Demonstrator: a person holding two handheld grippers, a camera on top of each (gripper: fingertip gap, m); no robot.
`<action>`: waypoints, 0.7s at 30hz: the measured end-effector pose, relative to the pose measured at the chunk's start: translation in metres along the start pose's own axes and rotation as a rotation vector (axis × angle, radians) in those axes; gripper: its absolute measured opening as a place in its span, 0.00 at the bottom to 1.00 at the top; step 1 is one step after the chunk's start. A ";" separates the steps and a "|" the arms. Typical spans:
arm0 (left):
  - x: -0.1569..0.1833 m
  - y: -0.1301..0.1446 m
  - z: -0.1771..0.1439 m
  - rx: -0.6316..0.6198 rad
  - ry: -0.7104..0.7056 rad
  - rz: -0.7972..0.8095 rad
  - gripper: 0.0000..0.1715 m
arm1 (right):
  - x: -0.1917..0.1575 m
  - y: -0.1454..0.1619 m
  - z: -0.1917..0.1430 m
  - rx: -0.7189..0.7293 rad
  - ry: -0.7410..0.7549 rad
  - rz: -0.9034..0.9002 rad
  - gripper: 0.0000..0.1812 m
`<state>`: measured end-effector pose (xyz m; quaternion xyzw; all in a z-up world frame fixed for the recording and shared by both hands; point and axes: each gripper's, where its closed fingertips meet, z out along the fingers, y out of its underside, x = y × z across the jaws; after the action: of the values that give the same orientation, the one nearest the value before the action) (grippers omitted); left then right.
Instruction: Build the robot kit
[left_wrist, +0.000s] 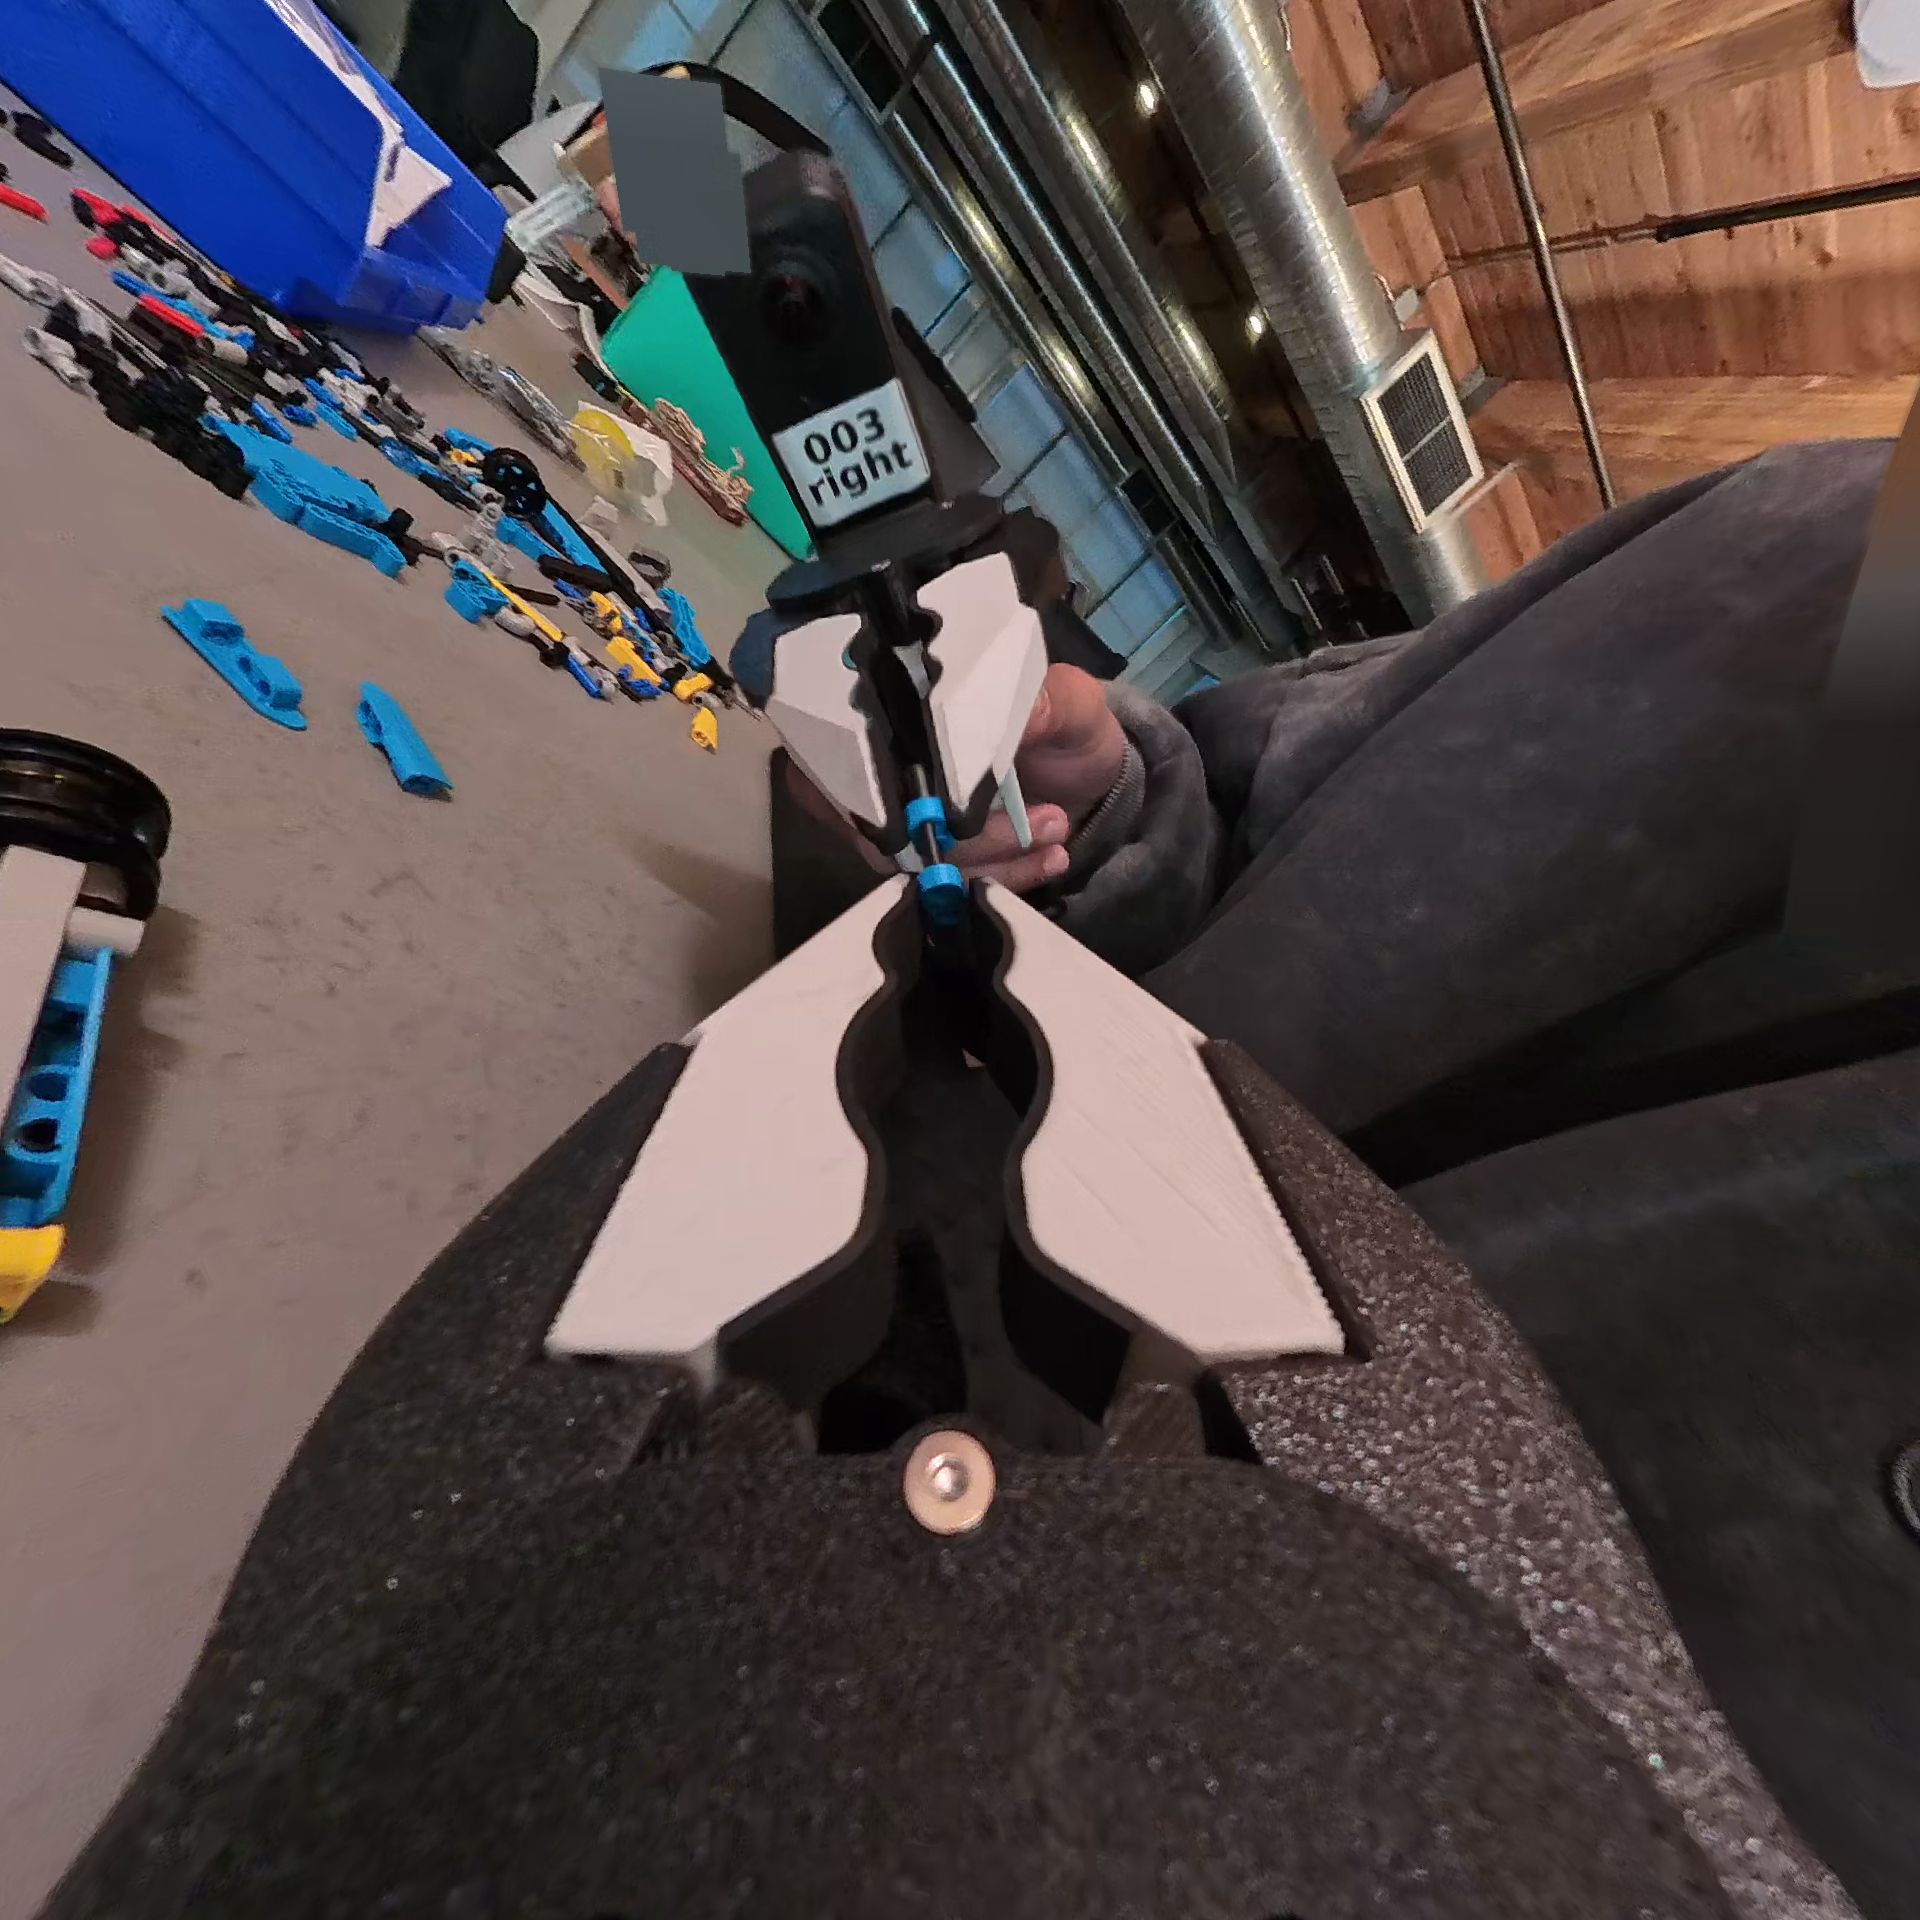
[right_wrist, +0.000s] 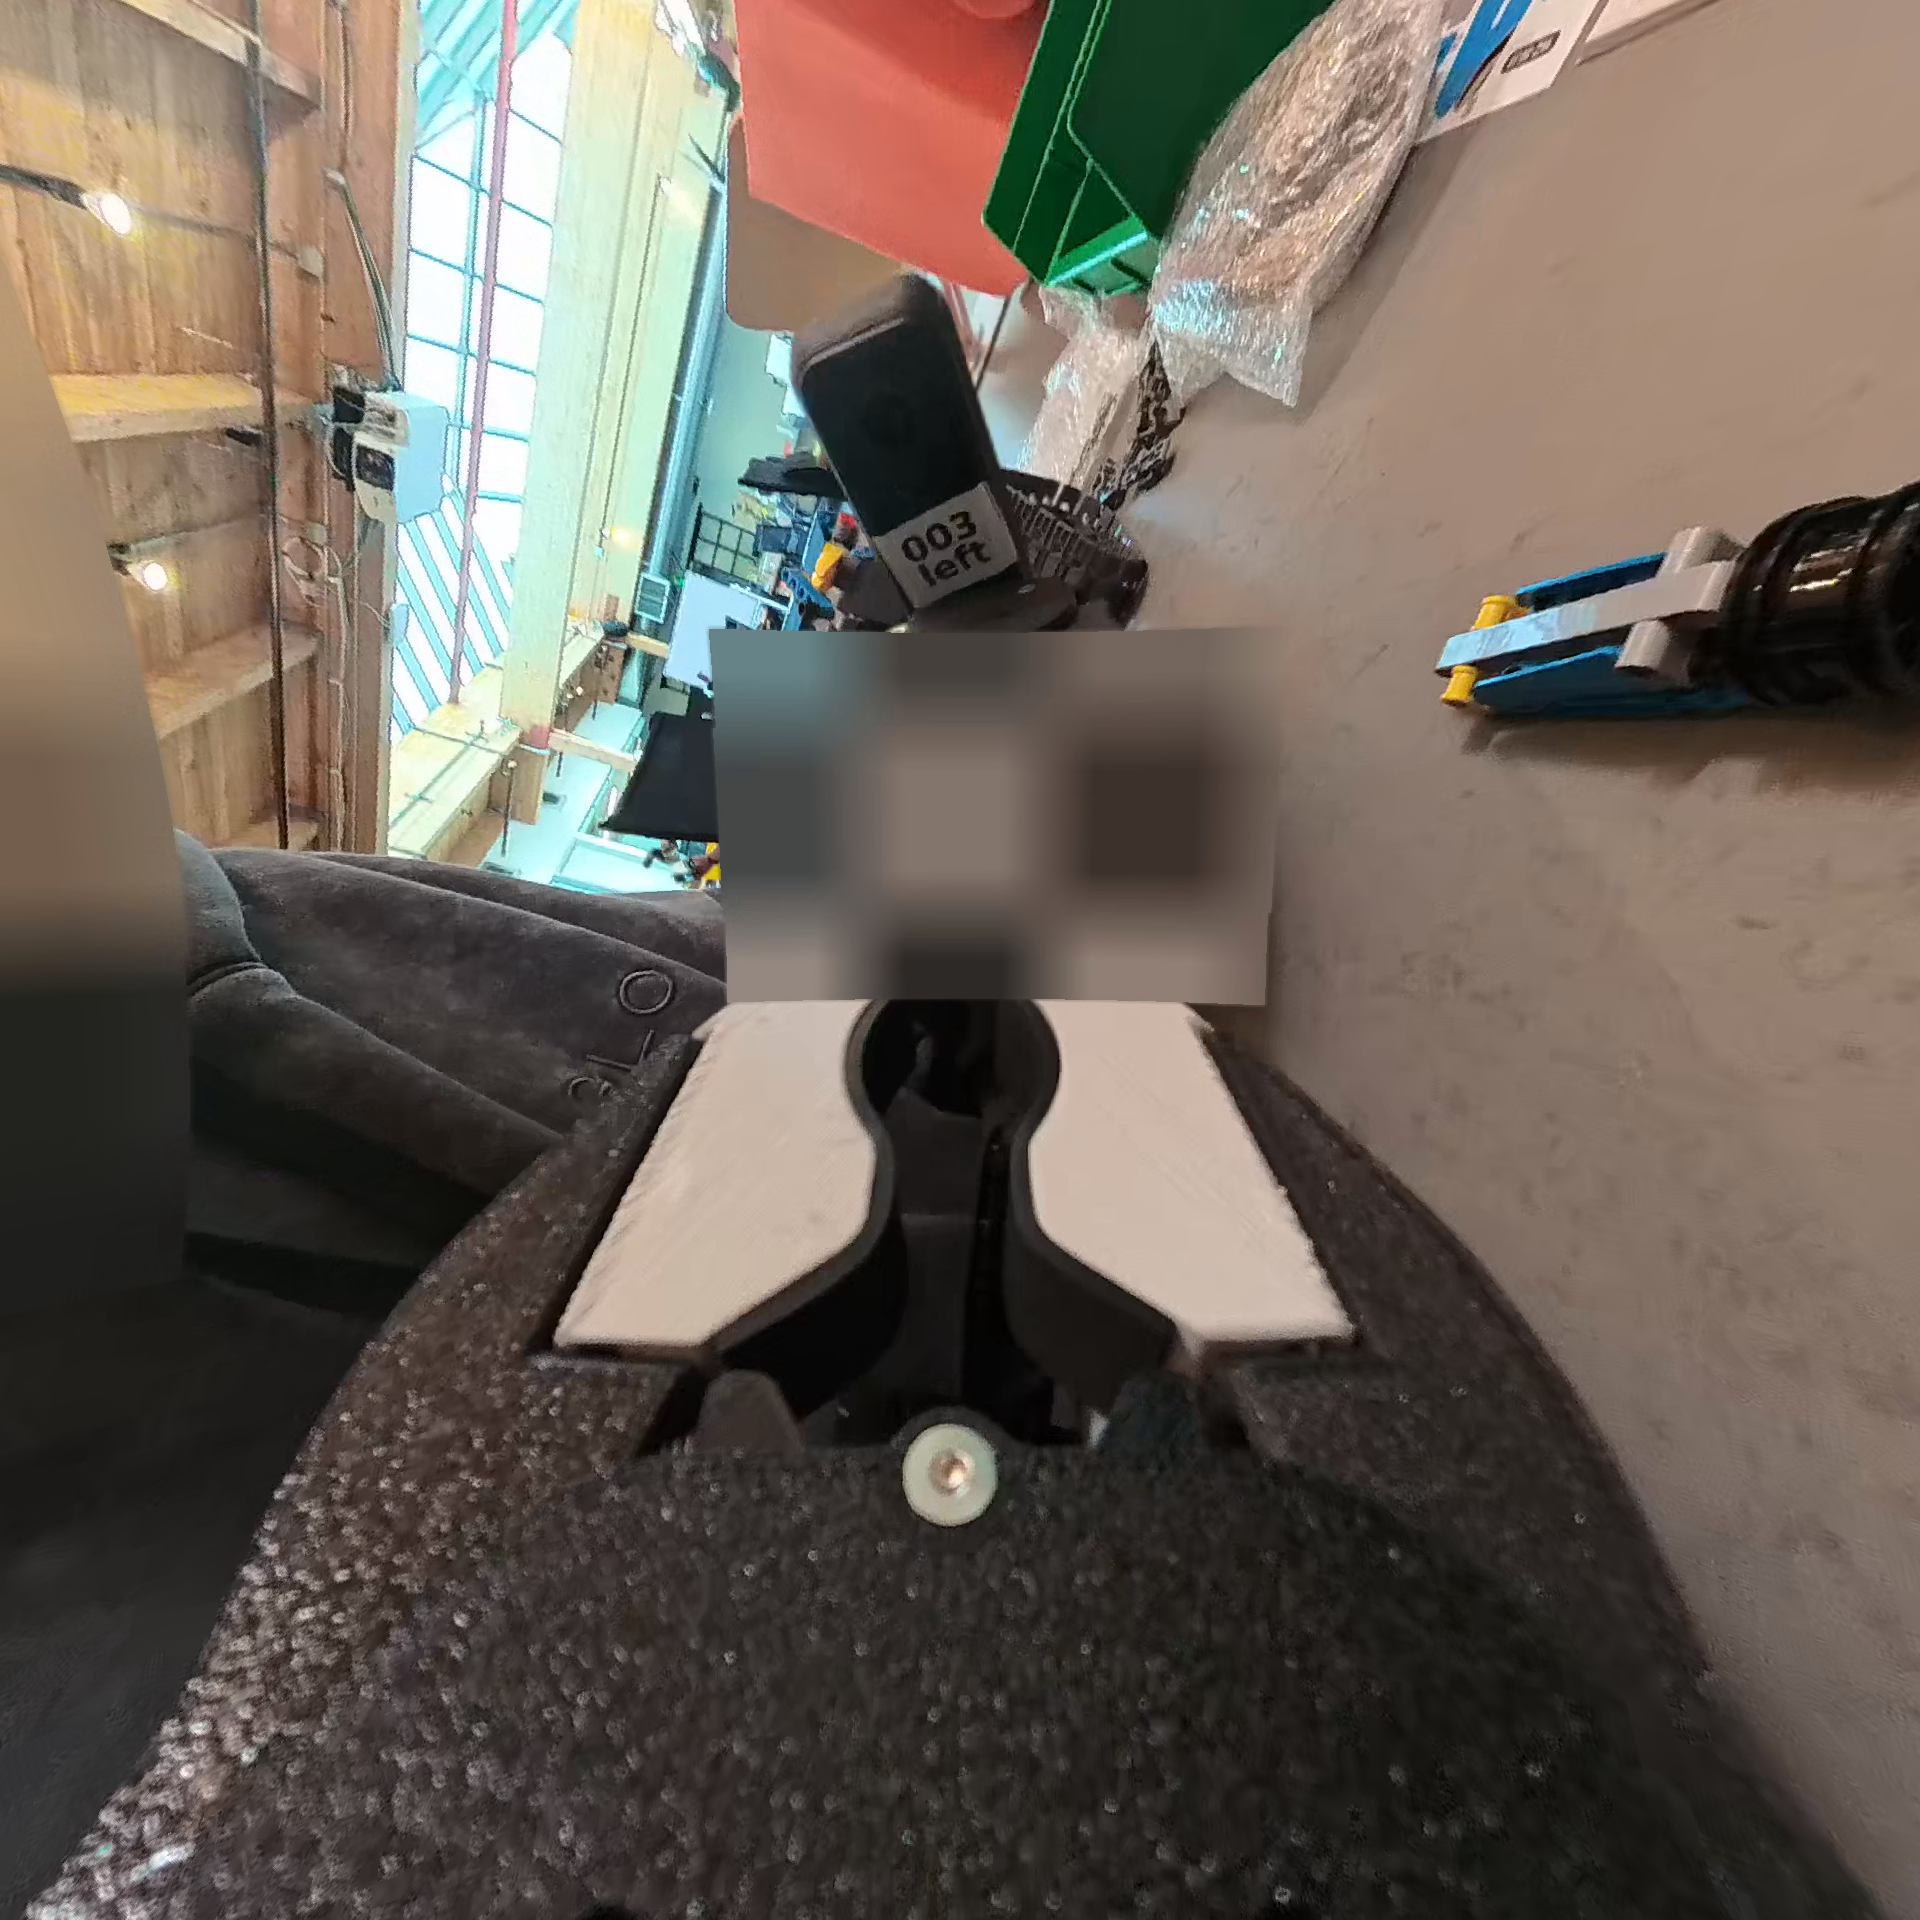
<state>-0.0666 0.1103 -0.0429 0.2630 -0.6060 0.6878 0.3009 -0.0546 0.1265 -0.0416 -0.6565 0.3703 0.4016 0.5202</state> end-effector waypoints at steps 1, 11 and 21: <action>-0.001 -0.002 0.001 0.012 -0.007 -0.005 0.04 | 0.000 -0.002 -0.001 0.016 -0.005 0.001 0.04; -0.004 -0.013 0.003 0.116 0.017 -0.090 0.03 | 0.000 -0.013 -0.005 0.153 -0.016 -0.042 0.05; -0.008 -0.032 -0.010 0.261 0.036 -0.144 0.03 | 0.000 -0.029 -0.011 0.093 0.331 -0.642 0.26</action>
<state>-0.0377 0.1224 -0.0288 0.3304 -0.4856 0.7419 0.3236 -0.0269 0.1207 -0.0290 -0.7711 0.2424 0.0885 0.5821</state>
